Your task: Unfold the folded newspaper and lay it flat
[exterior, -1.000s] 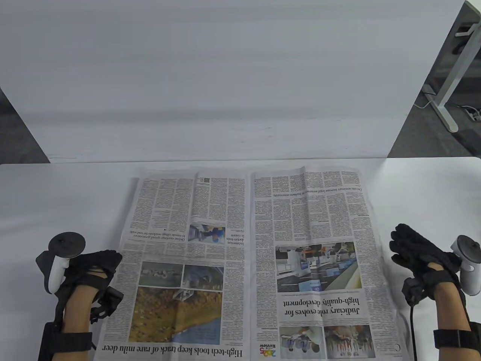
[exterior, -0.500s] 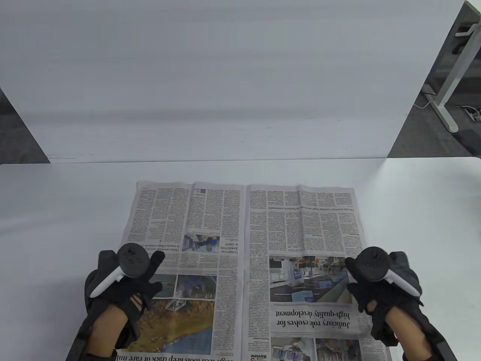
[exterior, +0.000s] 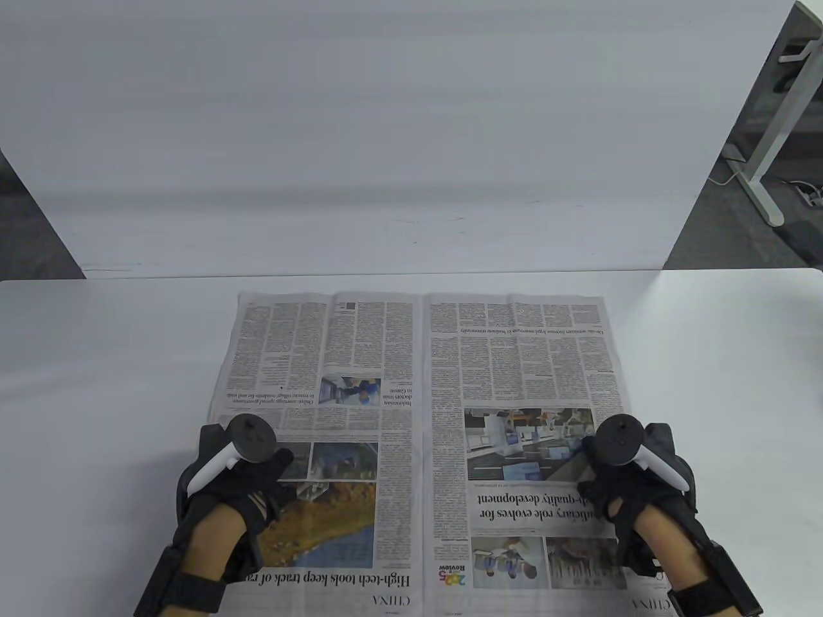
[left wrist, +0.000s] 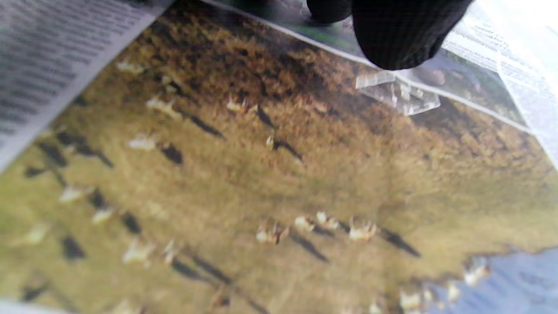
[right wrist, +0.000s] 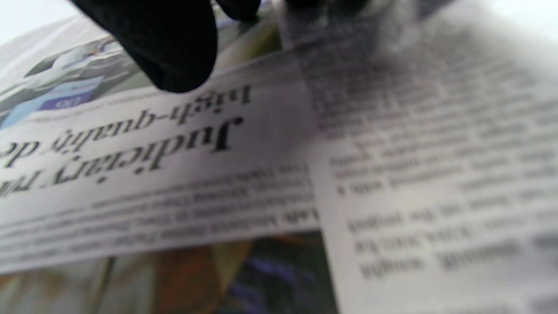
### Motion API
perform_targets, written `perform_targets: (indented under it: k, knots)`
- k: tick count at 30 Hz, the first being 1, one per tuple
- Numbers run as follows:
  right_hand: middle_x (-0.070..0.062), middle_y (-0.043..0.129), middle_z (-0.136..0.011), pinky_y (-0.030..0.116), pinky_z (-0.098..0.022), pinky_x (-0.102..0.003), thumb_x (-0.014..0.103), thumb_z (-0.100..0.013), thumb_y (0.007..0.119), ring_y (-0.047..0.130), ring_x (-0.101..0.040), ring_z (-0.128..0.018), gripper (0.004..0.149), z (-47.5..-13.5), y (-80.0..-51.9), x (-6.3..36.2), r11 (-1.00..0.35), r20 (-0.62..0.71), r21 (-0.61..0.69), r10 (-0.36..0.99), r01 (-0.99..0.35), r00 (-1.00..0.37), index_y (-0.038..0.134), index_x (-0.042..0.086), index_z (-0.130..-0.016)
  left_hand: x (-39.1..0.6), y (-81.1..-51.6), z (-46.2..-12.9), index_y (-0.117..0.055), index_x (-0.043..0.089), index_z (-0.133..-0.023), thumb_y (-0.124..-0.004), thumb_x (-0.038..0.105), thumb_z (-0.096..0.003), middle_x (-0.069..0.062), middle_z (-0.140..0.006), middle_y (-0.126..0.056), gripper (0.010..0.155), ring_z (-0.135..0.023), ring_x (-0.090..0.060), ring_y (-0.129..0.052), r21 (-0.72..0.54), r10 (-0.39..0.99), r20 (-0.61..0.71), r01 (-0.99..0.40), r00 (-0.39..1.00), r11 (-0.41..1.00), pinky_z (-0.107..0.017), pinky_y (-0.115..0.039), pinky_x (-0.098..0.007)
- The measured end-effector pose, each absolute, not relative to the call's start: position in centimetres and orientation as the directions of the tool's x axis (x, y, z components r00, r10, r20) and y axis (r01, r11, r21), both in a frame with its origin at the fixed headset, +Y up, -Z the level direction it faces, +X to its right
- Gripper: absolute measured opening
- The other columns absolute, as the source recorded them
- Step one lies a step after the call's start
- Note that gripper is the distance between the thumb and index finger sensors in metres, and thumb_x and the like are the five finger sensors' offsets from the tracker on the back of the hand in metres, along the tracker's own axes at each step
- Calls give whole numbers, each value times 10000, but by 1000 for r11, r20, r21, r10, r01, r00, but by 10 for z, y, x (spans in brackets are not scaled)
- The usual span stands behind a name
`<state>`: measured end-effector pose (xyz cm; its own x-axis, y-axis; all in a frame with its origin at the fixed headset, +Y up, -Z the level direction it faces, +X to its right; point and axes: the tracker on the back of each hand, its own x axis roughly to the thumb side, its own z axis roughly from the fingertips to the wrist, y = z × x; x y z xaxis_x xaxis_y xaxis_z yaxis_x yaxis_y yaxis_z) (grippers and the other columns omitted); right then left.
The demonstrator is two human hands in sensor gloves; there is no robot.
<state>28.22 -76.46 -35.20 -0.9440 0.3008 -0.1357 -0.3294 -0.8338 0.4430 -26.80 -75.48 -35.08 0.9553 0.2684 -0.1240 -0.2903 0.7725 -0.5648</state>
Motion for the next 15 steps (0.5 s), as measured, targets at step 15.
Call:
perform_targets:
  k: [15]
  knots:
    - [-77, 192, -1152, 208, -653, -740, 360, -461, 837, 84, -494, -995, 757, -386, -769, 310, -802, -277, 419, 335, -426, -901, 384, 276, -1061, -261, -760, -367, -382, 326, -1082, -783, 440, -474, -125, -1147, -176, 737, -1034, -534, -134, -505, 250, -120, -275, 961, 818, -710, -365, -671]
